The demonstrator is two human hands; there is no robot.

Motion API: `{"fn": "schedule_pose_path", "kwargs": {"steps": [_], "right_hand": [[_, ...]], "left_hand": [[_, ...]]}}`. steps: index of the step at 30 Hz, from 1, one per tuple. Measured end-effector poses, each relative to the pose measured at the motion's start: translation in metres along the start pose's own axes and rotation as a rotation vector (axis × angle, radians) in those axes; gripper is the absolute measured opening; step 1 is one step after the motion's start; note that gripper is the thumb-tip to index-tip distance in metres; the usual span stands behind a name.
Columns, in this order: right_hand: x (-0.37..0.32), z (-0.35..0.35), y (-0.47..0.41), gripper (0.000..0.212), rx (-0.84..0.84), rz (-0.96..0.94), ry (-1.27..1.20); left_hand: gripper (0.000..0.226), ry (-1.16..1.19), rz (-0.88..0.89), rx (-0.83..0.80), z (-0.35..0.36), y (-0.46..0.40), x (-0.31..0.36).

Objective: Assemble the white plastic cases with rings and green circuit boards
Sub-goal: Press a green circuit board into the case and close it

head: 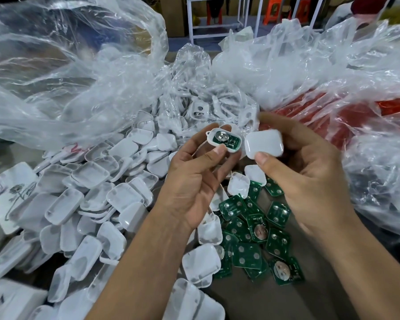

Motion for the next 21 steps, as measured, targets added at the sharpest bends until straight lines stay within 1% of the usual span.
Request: {"fn": "schedule_pose_path", "kwargs": {"steps": [3, 6, 10, 17, 21], "right_hand": [[0.0066, -0.0023, -0.0019, 0.039, 0.026, 0.081, 0.003], [0.0058, -0.004, 0.0005, 0.028, 0.035, 0.058, 0.109], [0.0031, -0.0021, 0.0006, 0.03, 0.016, 0.003, 0.244], [0.0001, 0.001, -0.001, 0.021, -0.087, -0.105, 0.19], [-0.0004, 0.0022, 0.0012, 0.022, -0.107, -0.139, 0.145]], "left_hand": [[0.044, 0.003, 0.03, 0.012, -0.0014, -0.0012, 0.0026], [0.042, 0.007, 0.05, 0.005, -0.002, -0.001, 0.0045], [0.042, 0.007, 0.046, 0.014, -0.0026, -0.0004, 0.0052], [0.043, -0.011, 0.045, 0.004, -0.0017, -0.0016, 0.0051], [0.042, -0.006, 0.041, -0.005, -0.0026, -0.0014, 0.0045]]}}
Point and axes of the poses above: each hand's wrist, its own y-axis away from the middle knuckle, its own z-axis out of the palm, x = y × z, the point moved 3 cm from there along -y, towards the middle knuckle, and after that the axes turned 8 degrees about -x, right-handed, at the moved point
